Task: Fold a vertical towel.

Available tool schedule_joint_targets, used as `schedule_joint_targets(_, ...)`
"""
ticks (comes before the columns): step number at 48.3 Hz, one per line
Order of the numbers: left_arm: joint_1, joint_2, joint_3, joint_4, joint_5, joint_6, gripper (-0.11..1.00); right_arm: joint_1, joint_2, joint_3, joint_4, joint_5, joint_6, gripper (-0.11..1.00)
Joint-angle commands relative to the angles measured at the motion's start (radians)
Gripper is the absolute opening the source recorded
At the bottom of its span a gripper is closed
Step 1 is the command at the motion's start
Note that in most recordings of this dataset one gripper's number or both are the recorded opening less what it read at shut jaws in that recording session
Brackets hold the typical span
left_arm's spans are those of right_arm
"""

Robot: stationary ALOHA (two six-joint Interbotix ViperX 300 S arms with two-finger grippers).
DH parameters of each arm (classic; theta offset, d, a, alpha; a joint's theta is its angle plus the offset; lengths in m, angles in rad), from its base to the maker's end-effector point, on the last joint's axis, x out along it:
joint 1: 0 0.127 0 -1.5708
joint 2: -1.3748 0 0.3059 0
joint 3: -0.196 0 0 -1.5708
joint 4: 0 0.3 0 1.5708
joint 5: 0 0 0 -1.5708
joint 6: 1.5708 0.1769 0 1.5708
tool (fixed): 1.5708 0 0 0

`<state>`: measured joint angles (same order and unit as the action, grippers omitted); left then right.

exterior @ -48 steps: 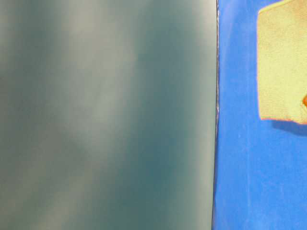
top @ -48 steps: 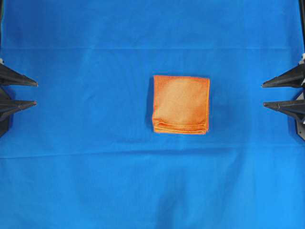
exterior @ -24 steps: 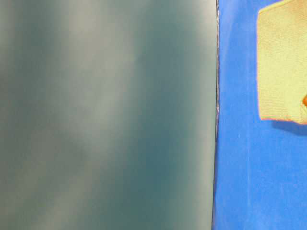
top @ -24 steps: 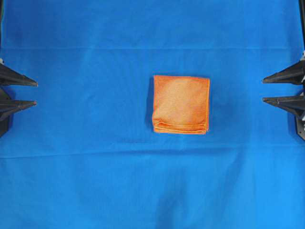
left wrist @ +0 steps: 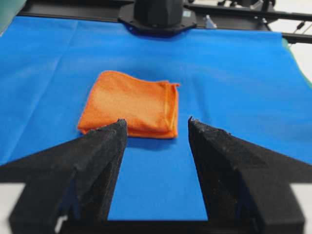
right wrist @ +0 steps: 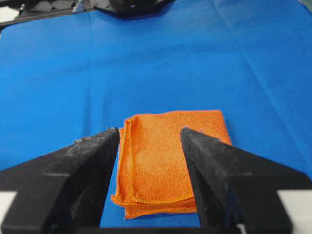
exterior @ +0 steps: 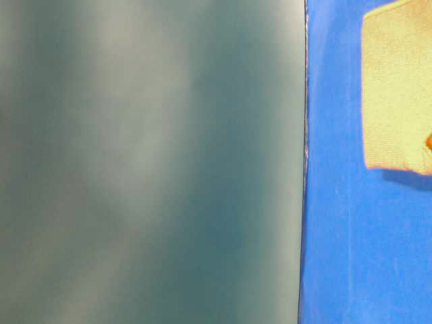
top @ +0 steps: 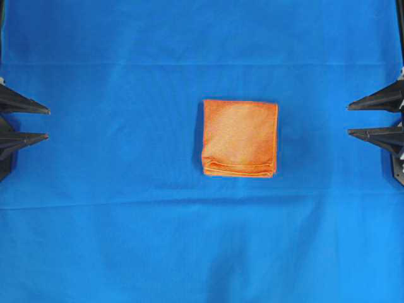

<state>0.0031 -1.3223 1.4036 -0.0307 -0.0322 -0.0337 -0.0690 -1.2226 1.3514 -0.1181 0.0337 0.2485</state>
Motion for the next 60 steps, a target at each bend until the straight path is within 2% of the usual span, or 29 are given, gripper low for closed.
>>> schedule_joint_targets(1,0.003,0.008,-0.011,0.000,-0.005,-0.002,0.51,-0.002,0.006,-0.017,-0.002,-0.005,0.000,0.59)
schedule_joint_targets(60,0.003,0.006,-0.012,0.000,-0.003,0.000,0.51,-0.003,0.005,-0.018,-0.005,0.014,0.000,0.59)
